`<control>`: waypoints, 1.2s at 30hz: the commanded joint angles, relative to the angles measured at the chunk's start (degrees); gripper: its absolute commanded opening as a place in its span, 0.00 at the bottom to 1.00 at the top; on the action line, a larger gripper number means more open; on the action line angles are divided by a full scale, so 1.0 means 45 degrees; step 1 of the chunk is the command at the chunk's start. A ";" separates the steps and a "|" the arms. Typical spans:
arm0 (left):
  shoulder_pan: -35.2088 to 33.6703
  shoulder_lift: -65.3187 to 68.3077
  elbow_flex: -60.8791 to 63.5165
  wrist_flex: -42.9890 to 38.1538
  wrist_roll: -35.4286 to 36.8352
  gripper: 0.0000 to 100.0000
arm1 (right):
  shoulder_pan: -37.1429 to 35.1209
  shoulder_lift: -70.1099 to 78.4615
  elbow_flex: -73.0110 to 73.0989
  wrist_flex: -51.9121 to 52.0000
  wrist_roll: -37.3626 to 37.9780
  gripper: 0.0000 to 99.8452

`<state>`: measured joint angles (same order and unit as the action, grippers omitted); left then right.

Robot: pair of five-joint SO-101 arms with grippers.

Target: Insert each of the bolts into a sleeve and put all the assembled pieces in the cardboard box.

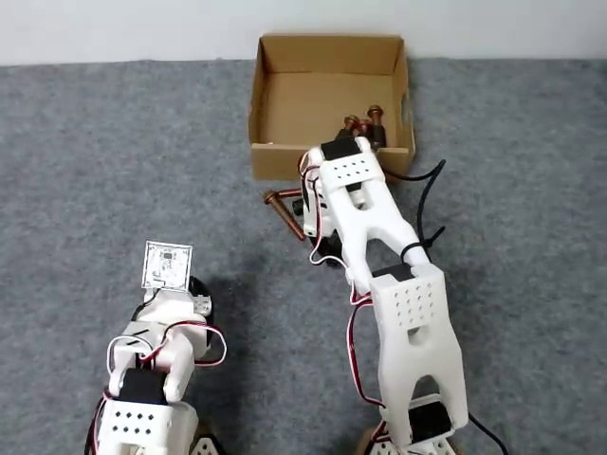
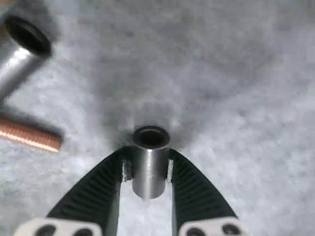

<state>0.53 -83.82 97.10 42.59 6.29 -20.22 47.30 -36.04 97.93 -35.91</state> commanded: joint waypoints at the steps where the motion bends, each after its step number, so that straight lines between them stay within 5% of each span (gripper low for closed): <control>1: -0.0117 0.0039 -0.0068 -0.0332 0.0000 0.00 | 0.0049 -0.1924 -0.0078 0.1026 0.0527 0.01; 12: -0.0117 0.0039 -0.0068 -0.0332 0.0000 0.00 | 0.0068 -0.7355 0.2364 0.1084 0.0899 0.01; 28: -0.0117 0.0039 -0.0068 -0.0332 0.0000 0.00 | 0.1397 -1.7788 1.4339 -0.3214 0.0703 0.01; 36: -0.0059 0.0039 -0.0068 -0.0332 0.0000 0.00 | 0.3741 -2.1988 1.8110 -0.4093 0.1641 0.01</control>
<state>0.53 -83.82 97.10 42.59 6.29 -7.03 -44.48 43.69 80.79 -31.52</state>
